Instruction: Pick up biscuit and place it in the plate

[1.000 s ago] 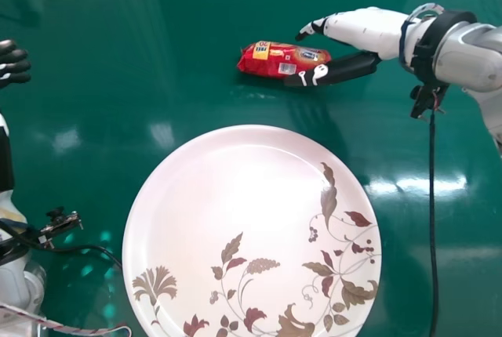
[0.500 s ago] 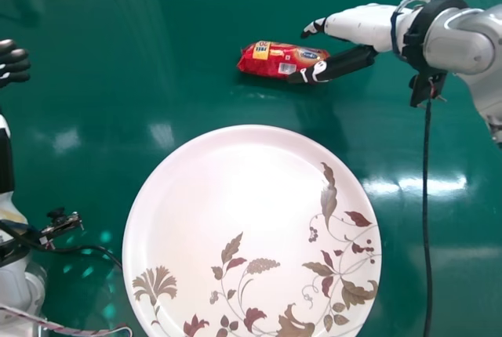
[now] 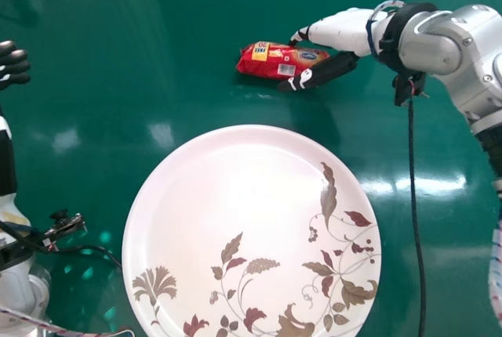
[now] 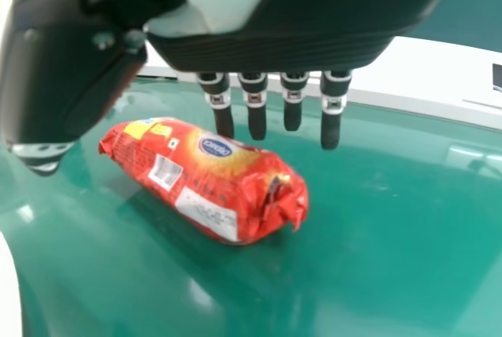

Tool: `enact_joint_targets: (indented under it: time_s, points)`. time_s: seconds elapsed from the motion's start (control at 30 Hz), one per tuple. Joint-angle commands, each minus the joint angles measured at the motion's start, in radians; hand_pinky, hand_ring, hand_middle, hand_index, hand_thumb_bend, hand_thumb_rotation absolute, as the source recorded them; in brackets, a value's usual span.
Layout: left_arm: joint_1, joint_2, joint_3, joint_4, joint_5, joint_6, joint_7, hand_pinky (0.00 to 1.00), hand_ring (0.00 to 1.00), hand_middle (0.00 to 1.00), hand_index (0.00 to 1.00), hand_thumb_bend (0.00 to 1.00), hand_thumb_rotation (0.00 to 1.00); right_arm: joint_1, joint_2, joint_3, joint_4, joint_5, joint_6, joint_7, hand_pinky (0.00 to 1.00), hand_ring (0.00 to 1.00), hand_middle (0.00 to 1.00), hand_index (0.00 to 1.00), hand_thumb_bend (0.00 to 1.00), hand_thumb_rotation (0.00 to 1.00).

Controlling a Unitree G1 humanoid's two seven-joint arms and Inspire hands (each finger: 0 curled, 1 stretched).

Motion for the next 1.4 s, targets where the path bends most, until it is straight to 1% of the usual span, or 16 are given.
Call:
enact_joint_targets:
  time_s: [0.0,0.17,0.37,0.53,0.77,0.9,0.97,1.0,1.03,1.07,1.13,1.23,1.27,1.3,1.33,1.37]
  points:
    - [0.022,-0.011,-0.004,-0.021,0.006,0.009,0.002,0.60,0.64,0.67,0.70,0.44,0.69,-0.011,0.013,0.021,0.017,-0.016,-0.021,-0.017,0.83,0.94,0.97,0.96,1.00,0.68]
    - [0.028,-0.014,-0.006,-0.032,0.004,0.016,0.000,0.62,0.65,0.67,0.70,0.44,0.68,-0.031,0.029,0.047,0.054,-0.048,-0.020,-0.042,0.82,0.92,0.95,0.94,1.00,0.69]
    - [0.031,-0.016,-0.002,-0.027,0.007,0.009,0.004,0.60,0.64,0.67,0.70,0.45,0.69,-0.066,0.046,0.073,0.115,-0.075,-0.023,-0.054,0.81,0.91,0.95,0.94,1.00,0.70]
    - [0.033,-0.020,0.001,-0.033,0.017,0.014,0.009,0.59,0.64,0.67,0.70,0.42,0.68,-0.093,0.060,0.100,0.162,-0.100,-0.023,-0.065,0.81,0.91,0.97,0.94,1.00,0.70]
    - [0.032,-0.020,0.006,-0.025,0.017,0.001,0.010,0.58,0.63,0.67,0.70,0.44,0.69,-0.137,0.077,0.163,0.260,-0.176,-0.069,-0.160,0.78,0.89,0.96,0.92,1.00,0.68]
    - [0.032,-0.020,0.007,-0.027,0.009,-0.002,0.007,0.57,0.63,0.67,0.70,0.45,0.69,-0.153,0.090,0.204,0.314,-0.233,-0.078,-0.236,0.73,0.85,0.93,0.89,1.00,0.65]
    - [0.036,-0.024,0.007,-0.034,0.003,0.006,0.006,0.57,0.63,0.67,0.69,0.47,0.68,-0.155,0.095,0.220,0.328,-0.256,-0.071,-0.272,0.70,0.82,0.91,0.87,1.00,0.60]
    - [0.037,-0.024,0.008,-0.034,0.002,0.005,0.006,0.57,0.63,0.67,0.69,0.48,0.68,-0.154,0.099,0.230,0.330,-0.272,-0.058,-0.284,0.69,0.81,0.89,0.86,1.00,0.54]
    - [0.039,-0.024,0.009,-0.036,0.000,0.006,0.005,0.56,0.62,0.67,0.69,0.48,0.68,-0.153,0.100,0.246,0.334,-0.299,-0.052,-0.326,0.68,0.80,0.88,0.85,0.98,0.42]
    - [0.040,-0.023,0.010,-0.037,0.000,0.007,0.004,0.56,0.62,0.67,0.69,0.49,0.68,-0.153,0.101,0.265,0.341,-0.328,-0.049,-0.373,0.60,0.72,0.78,0.77,0.93,0.28]
    - [0.041,-0.018,0.013,-0.035,-0.002,0.003,0.002,0.56,0.62,0.67,0.70,0.49,0.68,-0.151,0.102,0.290,0.354,-0.369,-0.046,-0.452,0.42,0.51,0.58,0.66,0.64,0.07]
    - [0.044,-0.015,0.015,-0.039,-0.005,0.000,-0.002,0.55,0.62,0.67,0.70,0.47,0.68,-0.141,0.089,0.305,0.369,-0.397,-0.081,-0.621,0.27,0.39,0.47,0.56,0.53,0.01]
    - [0.045,-0.016,0.015,-0.043,-0.007,0.001,-0.004,0.54,0.62,0.67,0.70,0.47,0.68,-0.141,0.085,0.313,0.376,-0.410,-0.096,-0.676,0.19,0.27,0.47,0.52,0.53,0.01]
    - [0.046,-0.015,0.015,-0.046,-0.011,-0.001,-0.006,0.54,0.62,0.67,0.70,0.47,0.68,-0.144,0.080,0.325,0.384,-0.428,-0.106,-0.728,0.12,0.18,0.32,0.50,0.52,0.06]
    - [0.046,-0.014,0.015,-0.047,-0.015,-0.002,-0.008,0.54,0.62,0.67,0.70,0.46,0.67,-0.150,0.077,0.338,0.395,-0.447,-0.114,-0.770,0.07,0.12,0.22,0.49,0.52,0.09]
    - [0.046,-0.013,0.015,-0.048,-0.018,-0.003,-0.010,0.54,0.62,0.68,0.70,0.46,0.66,-0.156,0.077,0.349,0.412,-0.462,-0.121,-0.810,0.05,0.10,0.18,0.48,0.52,0.10]
